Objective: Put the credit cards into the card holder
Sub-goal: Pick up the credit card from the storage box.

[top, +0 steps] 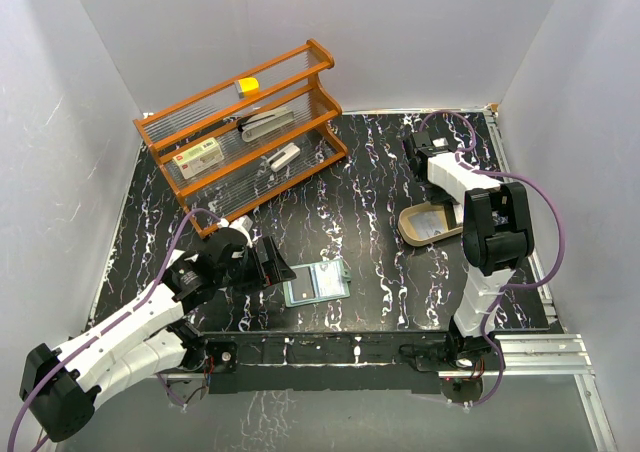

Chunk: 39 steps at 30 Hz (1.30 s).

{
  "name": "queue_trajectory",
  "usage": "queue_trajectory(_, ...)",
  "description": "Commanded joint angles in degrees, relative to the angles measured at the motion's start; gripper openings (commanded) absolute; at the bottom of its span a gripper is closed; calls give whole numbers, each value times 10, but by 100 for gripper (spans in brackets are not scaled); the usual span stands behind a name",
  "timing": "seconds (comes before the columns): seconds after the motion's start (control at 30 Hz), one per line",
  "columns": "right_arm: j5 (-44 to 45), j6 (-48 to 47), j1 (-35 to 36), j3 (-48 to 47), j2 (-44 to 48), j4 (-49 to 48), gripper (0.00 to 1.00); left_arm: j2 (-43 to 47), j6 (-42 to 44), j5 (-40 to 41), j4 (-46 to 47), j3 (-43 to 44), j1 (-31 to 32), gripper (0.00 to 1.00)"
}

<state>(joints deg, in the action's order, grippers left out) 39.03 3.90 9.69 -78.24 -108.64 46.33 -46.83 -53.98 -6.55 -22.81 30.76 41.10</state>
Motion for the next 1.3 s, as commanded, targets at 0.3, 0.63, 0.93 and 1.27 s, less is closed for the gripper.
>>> queue_trajectory(0.3,5,-7,-2,-22,46,-9,14,8,5,-2,-12,17,3,99)
queue_trajectory(0.63,-38,12,14,-49,63,35,8,2,2,-9,-7,16,3,99)
queue_trajectory(0.93,-63,40,50,-73,85,103,0,5,-5,-17,-4,13,3,99)
queue_trajectory(1.27,-167,71,97,-65,174,145,0,8,-36,-21,-19,10,3,99)
